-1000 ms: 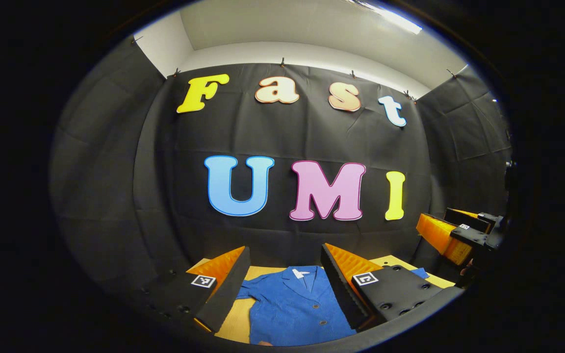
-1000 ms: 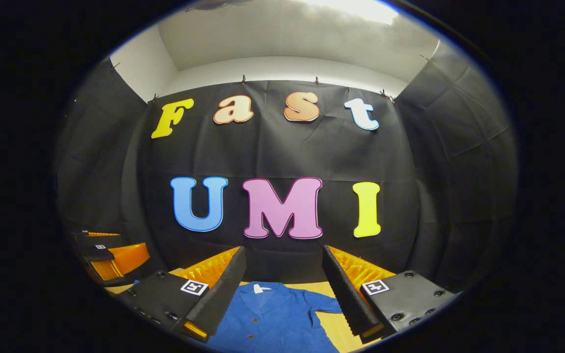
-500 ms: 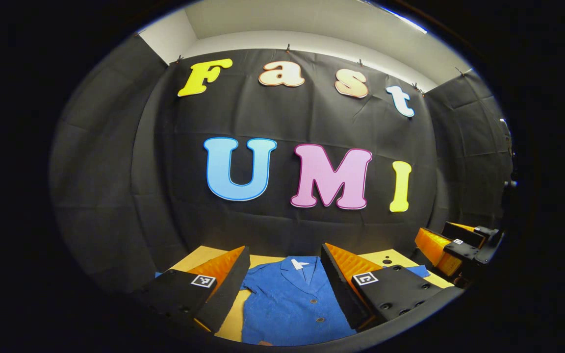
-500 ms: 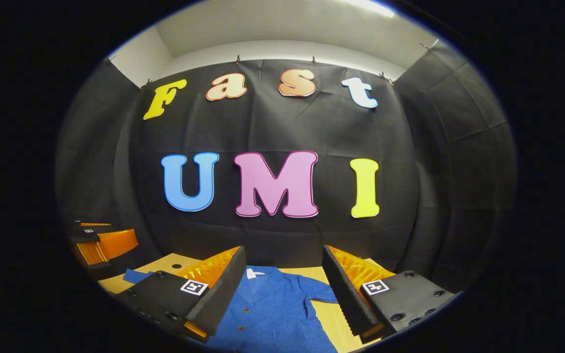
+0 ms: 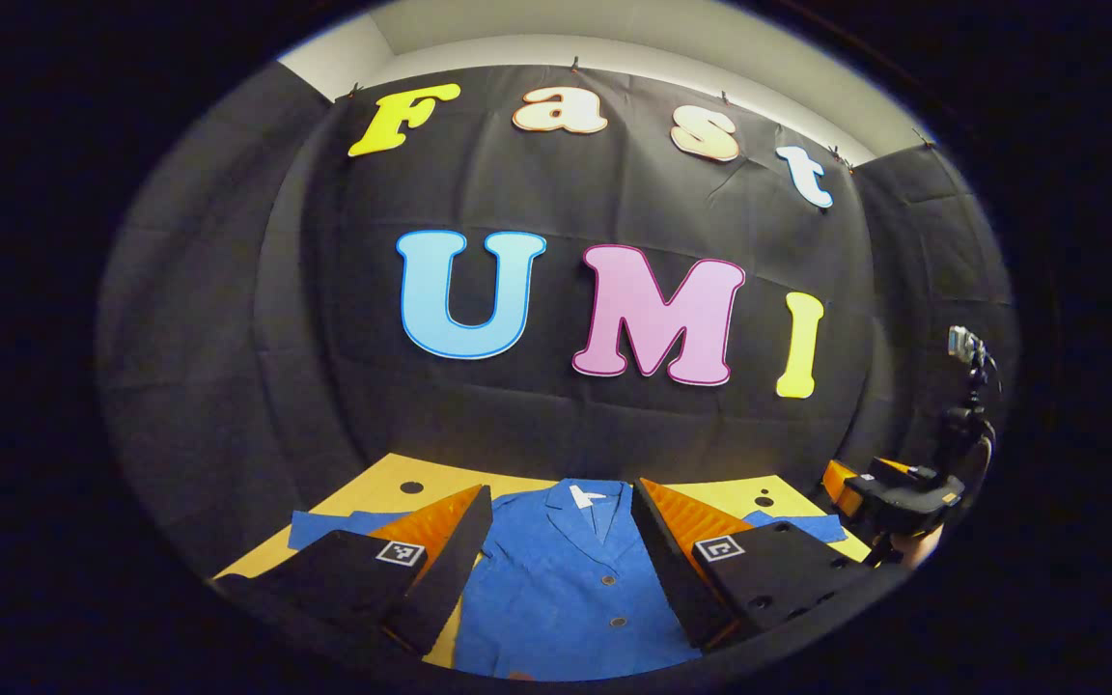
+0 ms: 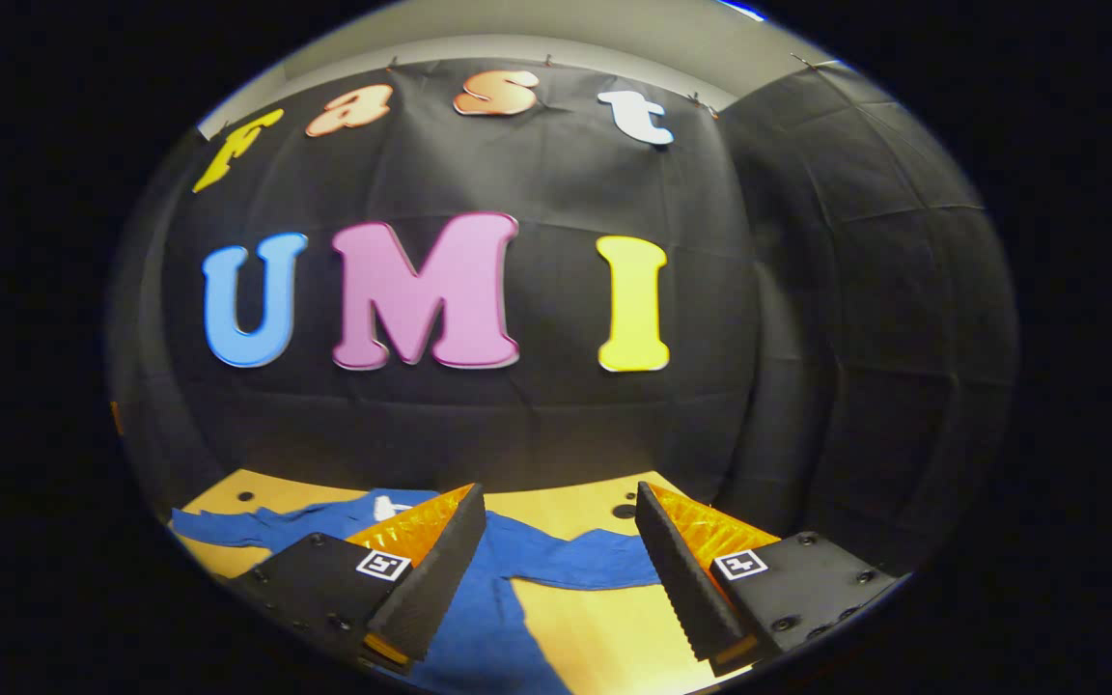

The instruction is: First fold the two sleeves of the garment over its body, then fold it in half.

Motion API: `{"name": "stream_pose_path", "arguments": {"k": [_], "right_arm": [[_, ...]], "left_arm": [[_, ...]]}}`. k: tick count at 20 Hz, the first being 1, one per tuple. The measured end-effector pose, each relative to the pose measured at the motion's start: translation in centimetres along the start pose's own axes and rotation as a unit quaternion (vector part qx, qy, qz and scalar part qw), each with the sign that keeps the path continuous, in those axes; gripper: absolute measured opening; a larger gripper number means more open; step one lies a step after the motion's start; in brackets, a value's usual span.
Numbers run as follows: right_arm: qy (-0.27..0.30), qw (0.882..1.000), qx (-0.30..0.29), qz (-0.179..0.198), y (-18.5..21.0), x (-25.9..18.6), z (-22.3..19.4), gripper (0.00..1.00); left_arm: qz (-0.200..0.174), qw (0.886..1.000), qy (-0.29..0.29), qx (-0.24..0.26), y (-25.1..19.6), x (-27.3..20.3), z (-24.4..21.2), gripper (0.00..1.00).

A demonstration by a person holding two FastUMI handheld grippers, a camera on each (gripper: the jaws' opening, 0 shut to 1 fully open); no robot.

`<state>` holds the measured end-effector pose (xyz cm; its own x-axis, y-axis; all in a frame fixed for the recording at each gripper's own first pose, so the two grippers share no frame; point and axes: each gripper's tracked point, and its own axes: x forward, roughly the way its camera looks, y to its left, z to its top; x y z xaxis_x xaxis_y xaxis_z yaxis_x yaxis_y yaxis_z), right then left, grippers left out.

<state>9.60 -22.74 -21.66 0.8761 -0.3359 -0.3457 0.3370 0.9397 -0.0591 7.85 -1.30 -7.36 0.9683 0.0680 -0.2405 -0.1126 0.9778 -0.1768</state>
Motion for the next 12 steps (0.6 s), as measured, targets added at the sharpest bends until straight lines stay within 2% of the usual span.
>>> {"name": "stream_pose_path", "arguments": {"k": [3, 7, 9, 11, 12], "right_arm": [[0.03, 0.997, -0.033, -0.055, -5.4, 4.7, -3.9, 0.94], [0.076, 0.991, -0.035, -0.104, -10.6, 9.9, -8.1, 0.94], [0.101, 0.985, -0.051, -0.127, -13.4, 11.8, -10.6, 0.99], [0.128, 0.978, -0.068, -0.151, -16.4, 13.5, -13.2, 0.99], [0.15, 0.971, -0.071, -0.17, -17.9, 14.2, -14.8, 0.95]], "left_arm": [[0.01, 1.0, 0.022, -0.001, -0.9, 1.4, -1.1, 0.84], [0.014, 0.998, 0.061, 0.0, -3.1, 2.9, -3.4, 0.83], [0.013, 0.996, 0.085, -0.002, -4.6, 3.2, -4.8, 0.81], [0.007, 0.994, 0.109, -0.003, -6.4, 3.6, -6.1, 0.81], [0.001, 0.993, 0.119, -0.002, -7.2, 3.6, -6.5, 0.81]]}}
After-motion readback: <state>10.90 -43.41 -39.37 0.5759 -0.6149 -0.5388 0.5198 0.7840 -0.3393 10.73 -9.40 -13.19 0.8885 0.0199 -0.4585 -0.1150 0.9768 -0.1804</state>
